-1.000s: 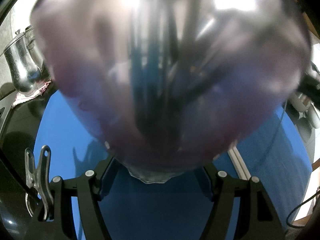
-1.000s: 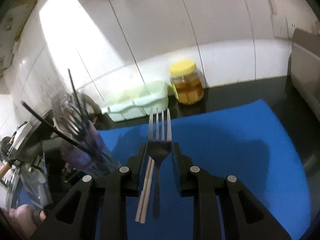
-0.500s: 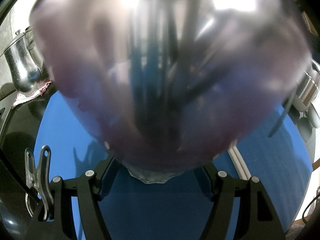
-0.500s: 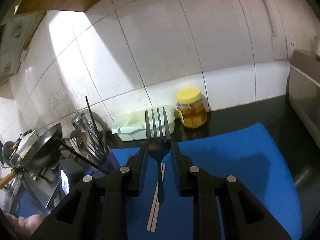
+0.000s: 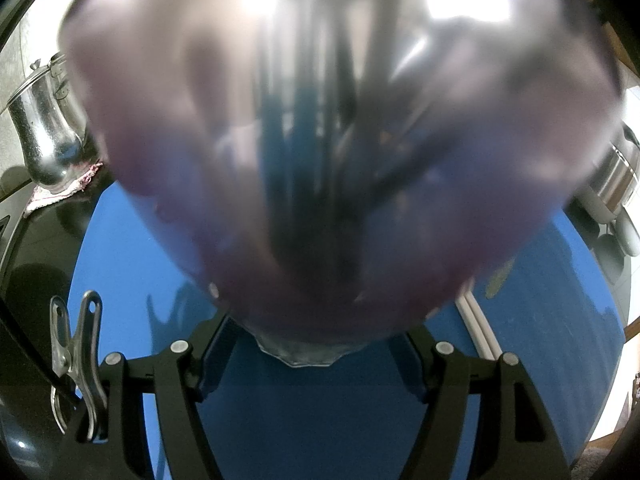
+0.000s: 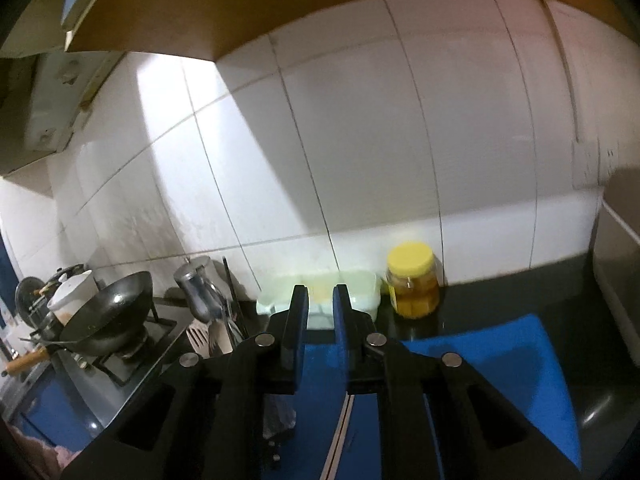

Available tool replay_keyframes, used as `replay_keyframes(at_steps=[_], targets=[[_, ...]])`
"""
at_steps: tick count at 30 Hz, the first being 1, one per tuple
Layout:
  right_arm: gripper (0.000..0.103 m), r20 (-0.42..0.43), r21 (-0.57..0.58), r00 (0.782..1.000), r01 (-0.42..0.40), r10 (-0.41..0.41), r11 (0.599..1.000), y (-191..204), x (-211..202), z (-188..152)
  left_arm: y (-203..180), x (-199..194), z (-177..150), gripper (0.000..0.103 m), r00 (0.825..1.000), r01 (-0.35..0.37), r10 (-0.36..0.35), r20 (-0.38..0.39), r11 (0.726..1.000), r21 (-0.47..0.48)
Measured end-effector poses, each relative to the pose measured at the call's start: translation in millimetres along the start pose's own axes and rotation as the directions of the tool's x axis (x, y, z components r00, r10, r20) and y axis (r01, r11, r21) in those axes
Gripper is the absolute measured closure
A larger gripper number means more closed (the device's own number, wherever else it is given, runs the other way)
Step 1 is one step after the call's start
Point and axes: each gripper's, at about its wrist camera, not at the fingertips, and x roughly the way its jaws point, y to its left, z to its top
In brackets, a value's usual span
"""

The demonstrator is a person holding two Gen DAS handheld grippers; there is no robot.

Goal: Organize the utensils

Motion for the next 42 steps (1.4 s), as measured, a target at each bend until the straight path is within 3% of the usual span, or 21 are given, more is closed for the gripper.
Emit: replay_keyframes(at_steps=[7,12,17,21,28,33,37,39,42], targets=[[0.092,-0.011,-0.030,1.000,0.019,-0.020,0.999,4,5,4,0,0,0,0.029,1.000,0.000,0.000,0.000,1.000,0.000],[0.092,-0.114,0.032,0.992,0.064,-0.059,0.997,-21,21,-9,0,0,0,0.029,1.000,0.000,0.000,0.000,1.000,0.000],[0.085,-0.260,0.084,0.962,0.107,-0.082,0.991,-49,52,-29,0,0,0,0.029,1.000,0.000,0.000,0.000,1.000,0.000],[0.085,-0.411,0.107,0.906,0.153,-0.097,0.982,-69,85,-53,0,0,0,0.029,1.000,0.000,0.000,0.000,1.000,0.000],[0.085,-0.628,0.156,0.770,0.266,-0.112,0.951,-100,138,-88,0,0,0,0.029,1.000,0.000,0.000,0.000,1.000,0.000],[0.085,-0.690,0.130,0.709,0.320,-0.146,0.939,-110,166,-92,0,0,-1,0.029,1.000,0.000,0.000,0.000,1.000,0.000],[0.085,-0.739,0.065,0.642,0.367,-0.202,0.928,-117,187,-94,0,0,-1,0.029,1.000,0.001,-0.001,0.000,1.000,-0.001],[0.085,-0.754,0.039,0.619,0.377,-0.220,0.925,-119,194,-96,0,0,-1,0.029,1.000,0.001,-0.001,0.000,1.000,-0.001],[0.085,-0.754,0.012,0.613,0.375,-0.238,0.927,-118,200,-96,0,0,-1,0.029,1.000,0.000,0.000,0.000,1.000,0.000]])
